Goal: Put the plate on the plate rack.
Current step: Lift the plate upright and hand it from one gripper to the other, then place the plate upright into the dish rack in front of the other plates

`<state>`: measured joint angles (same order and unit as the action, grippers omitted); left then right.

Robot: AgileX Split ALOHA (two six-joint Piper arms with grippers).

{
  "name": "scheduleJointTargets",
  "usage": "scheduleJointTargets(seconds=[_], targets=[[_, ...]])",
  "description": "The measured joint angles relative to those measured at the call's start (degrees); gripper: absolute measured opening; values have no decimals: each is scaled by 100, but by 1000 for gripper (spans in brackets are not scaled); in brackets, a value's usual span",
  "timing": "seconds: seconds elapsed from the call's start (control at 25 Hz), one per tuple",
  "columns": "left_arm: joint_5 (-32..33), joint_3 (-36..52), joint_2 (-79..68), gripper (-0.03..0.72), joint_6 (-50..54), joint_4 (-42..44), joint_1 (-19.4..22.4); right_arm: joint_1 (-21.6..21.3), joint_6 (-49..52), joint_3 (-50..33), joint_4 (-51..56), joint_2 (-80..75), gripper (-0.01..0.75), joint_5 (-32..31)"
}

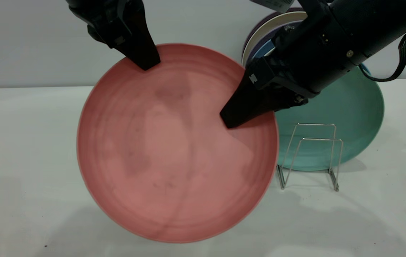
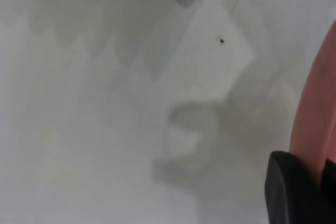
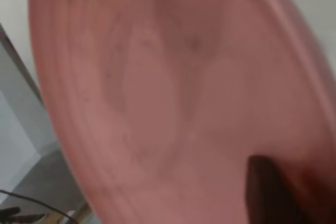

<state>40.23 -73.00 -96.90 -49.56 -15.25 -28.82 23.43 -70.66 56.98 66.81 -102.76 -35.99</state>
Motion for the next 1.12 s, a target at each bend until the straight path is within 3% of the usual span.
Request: scheduleJointTargets(seconds=[0.08,0.28,0.4,0.52,0.68,0.8,0.96,1.12], targets=[[0,0,-6,20,-6,34,0,11,-78,4,-79,0,82,-62],[82,0,-58,32,-18,38,0,22,-94,16,-410,0,73,-58],[175,0,-58,88,121,197,-12,34,31,34,-652,5,73,27],[230,0,-58,250,521,607,-7,12,219,23,-1204,-38,73,219],[225,0,-58,535,1422,1280,20,12,529,23,-1741,-9,73,337],[225,0,-58,648,2221,1904,218,12,844,23,-2270,132,73,409],[142,0,-58,652,3175,2457,826,12,1390,23,-3051,421,73,467],[-48,0,-58,568,3957,2545,1419,12,2202,36,-4224,789,73,409]])
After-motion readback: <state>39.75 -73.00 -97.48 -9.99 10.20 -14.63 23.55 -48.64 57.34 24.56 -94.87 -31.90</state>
